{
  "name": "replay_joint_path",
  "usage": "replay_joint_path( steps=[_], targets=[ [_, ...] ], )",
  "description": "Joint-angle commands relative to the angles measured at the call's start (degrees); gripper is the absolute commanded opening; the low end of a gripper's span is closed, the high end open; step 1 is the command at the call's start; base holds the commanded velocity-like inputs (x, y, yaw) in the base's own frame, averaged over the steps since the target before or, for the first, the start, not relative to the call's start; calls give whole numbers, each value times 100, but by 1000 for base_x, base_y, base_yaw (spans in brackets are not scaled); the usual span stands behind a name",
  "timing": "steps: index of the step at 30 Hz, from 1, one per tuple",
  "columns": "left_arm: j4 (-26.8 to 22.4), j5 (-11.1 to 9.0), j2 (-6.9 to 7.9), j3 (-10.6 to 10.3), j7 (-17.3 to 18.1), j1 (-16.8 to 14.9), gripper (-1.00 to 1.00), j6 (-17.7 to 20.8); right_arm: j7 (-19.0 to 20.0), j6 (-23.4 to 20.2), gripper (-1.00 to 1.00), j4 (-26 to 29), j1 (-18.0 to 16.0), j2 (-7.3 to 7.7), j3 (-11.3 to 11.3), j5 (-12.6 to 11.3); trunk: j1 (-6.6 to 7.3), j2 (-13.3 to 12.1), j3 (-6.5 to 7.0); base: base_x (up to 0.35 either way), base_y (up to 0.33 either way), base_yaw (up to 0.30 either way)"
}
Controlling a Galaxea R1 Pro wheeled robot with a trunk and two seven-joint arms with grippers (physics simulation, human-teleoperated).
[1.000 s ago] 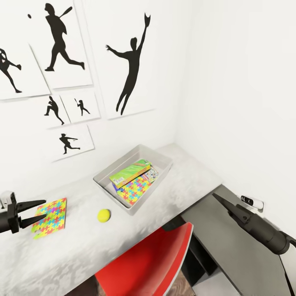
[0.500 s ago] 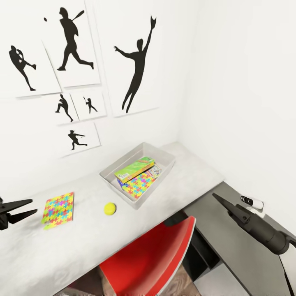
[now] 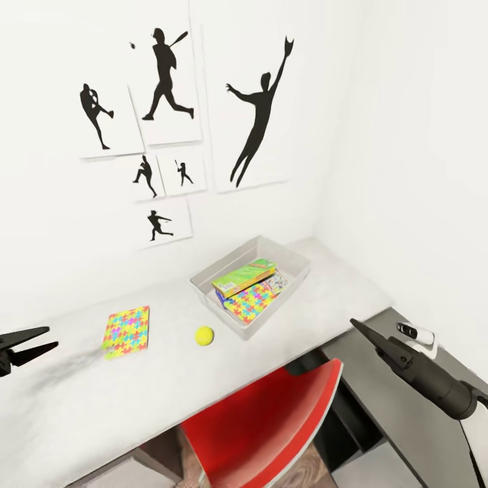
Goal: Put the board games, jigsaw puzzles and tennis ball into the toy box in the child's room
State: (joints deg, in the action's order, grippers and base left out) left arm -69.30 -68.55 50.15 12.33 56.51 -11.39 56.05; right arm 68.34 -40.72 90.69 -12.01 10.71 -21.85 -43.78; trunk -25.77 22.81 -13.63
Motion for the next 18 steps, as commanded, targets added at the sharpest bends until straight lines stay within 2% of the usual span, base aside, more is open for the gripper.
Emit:
replay_joint_path(
  steps=[1,13,18],
  targets=[
    [3,-1,2,-3,14,-7,100,22,0,-42,100,2,-3,1,-1,-25,-2,11,-4,-140,79,209],
    [4,8,3,-3,19,-5,100,12,-4,-42,100,1,-3,0,3,-25,-2,11,77,-42,19,209],
    [4,9,3,-3,24,-4,100,11,-4,-42,100,-4,-3,1,4,-25,-2,11,111,-145,61,209]
  ],
)
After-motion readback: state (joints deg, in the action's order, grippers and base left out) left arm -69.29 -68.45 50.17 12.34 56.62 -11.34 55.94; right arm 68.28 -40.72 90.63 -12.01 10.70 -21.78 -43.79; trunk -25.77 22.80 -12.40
